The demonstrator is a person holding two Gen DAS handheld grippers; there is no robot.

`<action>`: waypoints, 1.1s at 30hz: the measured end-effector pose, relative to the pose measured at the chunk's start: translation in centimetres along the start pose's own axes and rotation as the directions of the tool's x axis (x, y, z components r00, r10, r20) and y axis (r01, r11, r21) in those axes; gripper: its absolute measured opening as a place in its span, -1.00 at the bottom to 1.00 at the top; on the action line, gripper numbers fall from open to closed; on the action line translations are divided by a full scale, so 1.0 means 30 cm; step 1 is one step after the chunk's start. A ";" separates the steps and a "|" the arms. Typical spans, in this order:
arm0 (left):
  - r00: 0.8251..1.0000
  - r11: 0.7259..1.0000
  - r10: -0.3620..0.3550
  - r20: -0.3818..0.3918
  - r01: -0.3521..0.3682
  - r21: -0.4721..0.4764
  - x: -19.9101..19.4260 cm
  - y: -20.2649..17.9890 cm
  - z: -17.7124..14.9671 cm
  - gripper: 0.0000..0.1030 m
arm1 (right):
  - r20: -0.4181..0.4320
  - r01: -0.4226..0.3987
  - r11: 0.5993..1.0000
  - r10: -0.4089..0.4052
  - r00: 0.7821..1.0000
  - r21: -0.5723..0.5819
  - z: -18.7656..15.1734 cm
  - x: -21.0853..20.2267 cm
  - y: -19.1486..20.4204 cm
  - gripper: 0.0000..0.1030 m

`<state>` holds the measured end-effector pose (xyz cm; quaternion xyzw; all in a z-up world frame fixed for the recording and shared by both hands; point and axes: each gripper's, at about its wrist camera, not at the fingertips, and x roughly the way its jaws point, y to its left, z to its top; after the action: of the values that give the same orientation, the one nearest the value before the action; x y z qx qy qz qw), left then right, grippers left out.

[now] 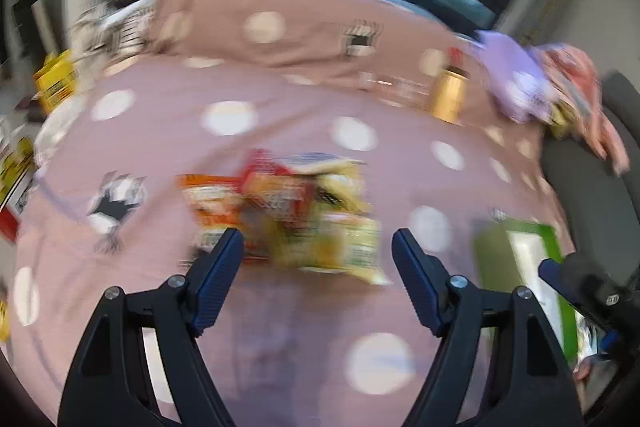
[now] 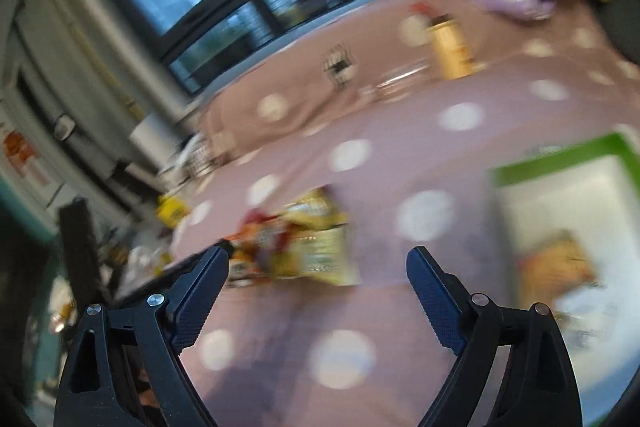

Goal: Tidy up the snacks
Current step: 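Return the right gripper to the pile and grasp the orange panda-print bag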

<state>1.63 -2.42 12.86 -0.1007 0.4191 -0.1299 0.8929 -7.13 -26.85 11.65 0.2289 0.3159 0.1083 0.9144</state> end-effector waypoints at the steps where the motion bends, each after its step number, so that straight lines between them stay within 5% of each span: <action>1: 1.000 0.999 0.029 -0.001 -0.029 -0.021 0.005 0.052 0.003 0.49 | -0.025 -0.033 0.999 0.033 0.999 0.001 0.007 0.042 0.027 0.77; 7: 0.997 0.990 0.045 -0.068 -0.053 -0.134 0.099 0.262 -0.013 0.46 | -0.240 -0.173 0.983 0.181 0.954 0.054 0.012 0.374 0.163 0.77; 16: 0.992 0.989 -0.045 -0.115 0.027 -0.148 0.224 0.323 -0.027 0.20 | -0.413 -0.146 0.989 0.145 0.899 0.029 -0.048 0.736 0.283 0.46; 26: 0.986 0.990 -0.103 -0.133 0.088 -0.111 0.281 0.296 -0.032 -0.27 | -0.469 -0.104 0.994 0.083 0.879 -0.019 -0.100 0.892 0.287 0.03; 33: 0.995 0.997 -0.065 -0.078 0.062 -0.039 0.172 0.204 -0.045 -0.40 | -0.439 -0.151 0.988 0.129 0.889 -0.016 -0.096 0.792 0.293 -0.05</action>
<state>4.66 1.64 6.53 -0.1250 0.4531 -0.1547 0.8690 9.07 -10.03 1.38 0.1982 0.4928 0.2303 0.8154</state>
